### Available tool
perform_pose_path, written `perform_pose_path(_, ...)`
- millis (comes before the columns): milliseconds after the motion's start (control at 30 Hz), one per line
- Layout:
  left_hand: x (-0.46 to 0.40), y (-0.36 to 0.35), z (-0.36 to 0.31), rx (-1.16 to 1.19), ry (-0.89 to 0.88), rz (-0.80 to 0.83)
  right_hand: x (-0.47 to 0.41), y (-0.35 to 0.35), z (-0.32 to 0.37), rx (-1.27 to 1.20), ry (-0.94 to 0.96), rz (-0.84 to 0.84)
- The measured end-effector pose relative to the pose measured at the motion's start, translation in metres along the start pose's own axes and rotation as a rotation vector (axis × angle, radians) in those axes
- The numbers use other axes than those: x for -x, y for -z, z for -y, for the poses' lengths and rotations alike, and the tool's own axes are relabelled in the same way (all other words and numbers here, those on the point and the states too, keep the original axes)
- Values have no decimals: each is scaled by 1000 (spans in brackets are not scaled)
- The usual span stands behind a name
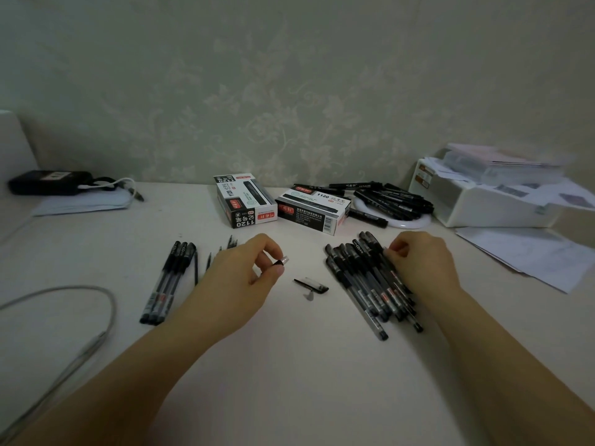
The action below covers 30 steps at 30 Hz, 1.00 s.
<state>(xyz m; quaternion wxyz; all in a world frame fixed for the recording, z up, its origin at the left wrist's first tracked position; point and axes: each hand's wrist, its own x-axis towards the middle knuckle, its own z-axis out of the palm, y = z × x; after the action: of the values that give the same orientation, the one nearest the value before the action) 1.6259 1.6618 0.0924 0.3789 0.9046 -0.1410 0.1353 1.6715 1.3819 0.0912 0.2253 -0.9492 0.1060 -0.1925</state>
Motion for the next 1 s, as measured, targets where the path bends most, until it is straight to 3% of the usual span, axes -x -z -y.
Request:
perform_pose_path(133,-5,8,7,-19,97,-51,1,3,2,31,-5,6)
perform_pose_path(333,-7,25,25,-286,287,-165,9,5,15,5,91,-48)
perform_pose_path(667,-1,15,20,-407,294,-37,49,-4,66,-155,466,-38)
perform_pose_path(1000,0,20,15,-551,309,-47,53,-9,68,-176,489,19)
